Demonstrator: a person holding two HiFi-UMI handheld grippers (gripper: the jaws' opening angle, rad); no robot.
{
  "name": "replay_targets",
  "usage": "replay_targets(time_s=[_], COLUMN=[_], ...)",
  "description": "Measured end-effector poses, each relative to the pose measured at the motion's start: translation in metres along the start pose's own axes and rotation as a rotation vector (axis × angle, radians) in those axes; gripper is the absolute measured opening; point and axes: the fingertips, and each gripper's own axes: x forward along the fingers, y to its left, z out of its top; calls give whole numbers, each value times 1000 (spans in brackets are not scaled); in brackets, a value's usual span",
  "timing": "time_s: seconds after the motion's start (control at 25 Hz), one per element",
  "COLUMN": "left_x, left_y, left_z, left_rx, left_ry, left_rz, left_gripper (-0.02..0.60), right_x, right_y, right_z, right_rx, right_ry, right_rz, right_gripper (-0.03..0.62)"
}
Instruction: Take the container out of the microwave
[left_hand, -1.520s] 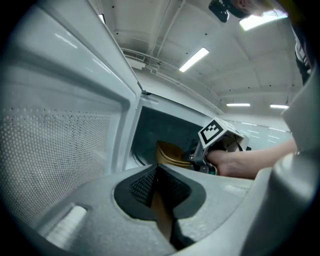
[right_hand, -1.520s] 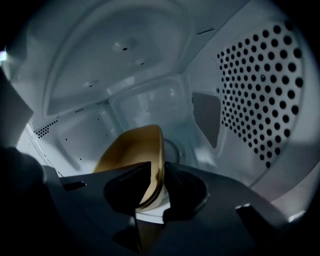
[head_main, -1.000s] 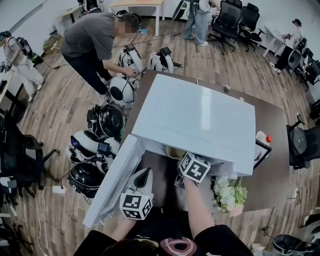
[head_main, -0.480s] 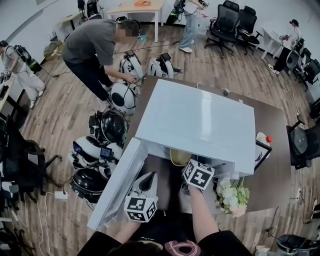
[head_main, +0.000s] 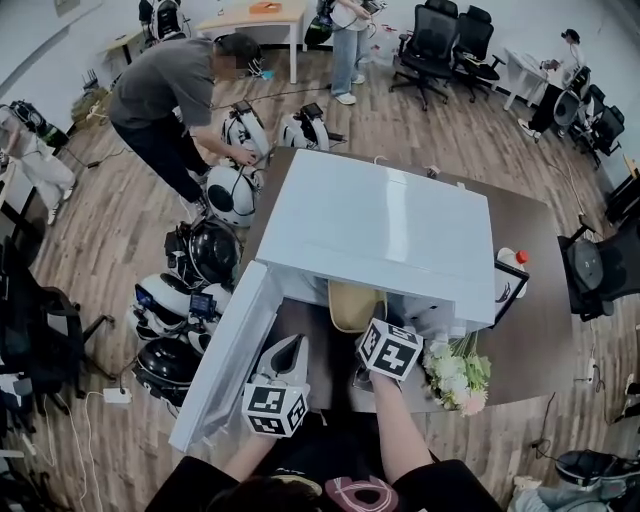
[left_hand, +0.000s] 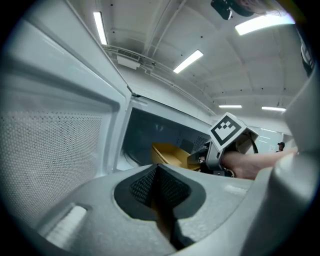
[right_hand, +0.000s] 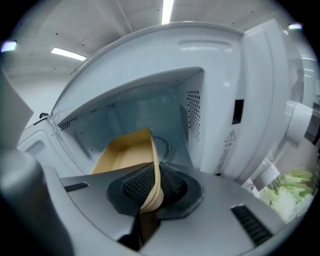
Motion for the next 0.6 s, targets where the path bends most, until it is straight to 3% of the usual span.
replay_targets(time_s=[0.6], left_x=[-14], left_y=[-20], left_z=[2], left_rx=[65], left_ry=[-8], left_rz=[-43], left_gripper=[9], right_x=[-51], right_y=[-17], right_z=[-23], right_rx=[24], right_ry=[-28], right_rz=[-15], right_gripper=[34])
